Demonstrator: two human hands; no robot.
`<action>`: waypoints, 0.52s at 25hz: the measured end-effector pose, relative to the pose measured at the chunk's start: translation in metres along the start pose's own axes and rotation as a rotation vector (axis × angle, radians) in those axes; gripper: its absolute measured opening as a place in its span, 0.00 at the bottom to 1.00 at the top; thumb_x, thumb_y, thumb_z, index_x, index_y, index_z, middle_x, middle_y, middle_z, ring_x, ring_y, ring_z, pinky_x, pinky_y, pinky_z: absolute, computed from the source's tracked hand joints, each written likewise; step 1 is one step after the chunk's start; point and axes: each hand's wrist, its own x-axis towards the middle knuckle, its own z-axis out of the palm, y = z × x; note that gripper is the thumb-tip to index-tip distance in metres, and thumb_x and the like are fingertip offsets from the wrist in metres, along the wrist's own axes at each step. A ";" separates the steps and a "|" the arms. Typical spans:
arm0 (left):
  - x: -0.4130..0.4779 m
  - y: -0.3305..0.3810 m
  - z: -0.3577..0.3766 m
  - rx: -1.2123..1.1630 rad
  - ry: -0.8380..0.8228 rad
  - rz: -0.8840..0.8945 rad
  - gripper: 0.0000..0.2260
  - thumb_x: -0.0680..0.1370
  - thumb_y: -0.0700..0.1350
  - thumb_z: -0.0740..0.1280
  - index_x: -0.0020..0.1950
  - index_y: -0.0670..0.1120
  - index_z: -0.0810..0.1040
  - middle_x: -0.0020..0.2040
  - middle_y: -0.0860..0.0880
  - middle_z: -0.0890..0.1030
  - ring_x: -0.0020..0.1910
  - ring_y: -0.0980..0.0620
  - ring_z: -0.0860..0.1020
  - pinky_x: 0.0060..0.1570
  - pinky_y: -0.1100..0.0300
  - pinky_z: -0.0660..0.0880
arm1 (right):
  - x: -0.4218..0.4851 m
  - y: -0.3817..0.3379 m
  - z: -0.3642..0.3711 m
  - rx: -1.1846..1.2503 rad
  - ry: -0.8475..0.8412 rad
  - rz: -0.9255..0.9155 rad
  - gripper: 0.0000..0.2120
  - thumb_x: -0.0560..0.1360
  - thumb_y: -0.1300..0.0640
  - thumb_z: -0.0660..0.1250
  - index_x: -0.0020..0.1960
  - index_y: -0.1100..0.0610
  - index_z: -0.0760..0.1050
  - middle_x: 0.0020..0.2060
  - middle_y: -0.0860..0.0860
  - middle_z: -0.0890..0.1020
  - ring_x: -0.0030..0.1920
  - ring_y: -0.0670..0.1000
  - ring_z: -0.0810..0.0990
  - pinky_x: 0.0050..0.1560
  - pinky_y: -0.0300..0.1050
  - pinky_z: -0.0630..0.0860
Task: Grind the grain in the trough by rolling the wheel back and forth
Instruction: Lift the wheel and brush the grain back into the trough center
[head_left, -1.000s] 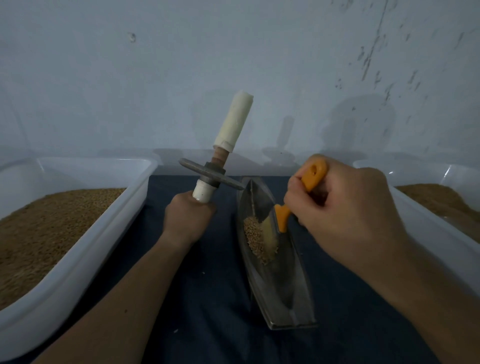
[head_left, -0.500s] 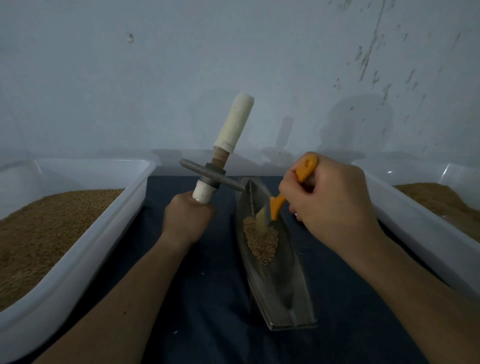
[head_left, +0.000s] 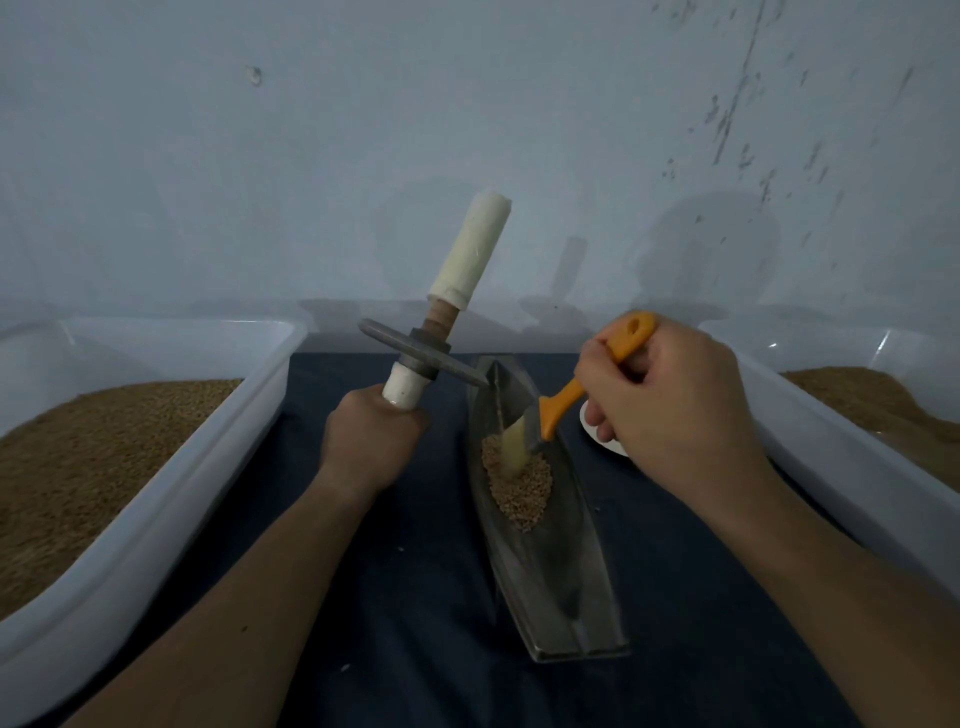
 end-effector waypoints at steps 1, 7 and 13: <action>-0.001 0.000 0.000 -0.001 -0.003 0.002 0.09 0.61 0.52 0.70 0.34 0.48 0.77 0.28 0.51 0.80 0.30 0.47 0.80 0.30 0.54 0.76 | 0.001 0.003 -0.003 0.043 0.029 0.015 0.12 0.80 0.54 0.65 0.38 0.52 0.77 0.28 0.47 0.82 0.26 0.45 0.81 0.29 0.33 0.75; -0.002 0.002 -0.001 0.001 -0.011 -0.006 0.08 0.61 0.52 0.70 0.34 0.49 0.77 0.28 0.52 0.80 0.31 0.48 0.80 0.29 0.55 0.75 | 0.002 0.034 -0.024 0.419 0.134 0.214 0.11 0.77 0.51 0.66 0.41 0.54 0.82 0.31 0.57 0.83 0.30 0.56 0.82 0.32 0.43 0.79; -0.004 0.003 -0.001 0.028 -0.016 -0.001 0.08 0.63 0.51 0.71 0.36 0.49 0.78 0.29 0.52 0.80 0.31 0.48 0.81 0.29 0.56 0.75 | -0.010 0.102 -0.061 0.086 0.096 0.155 0.11 0.81 0.43 0.65 0.58 0.44 0.82 0.42 0.47 0.85 0.43 0.47 0.85 0.46 0.48 0.80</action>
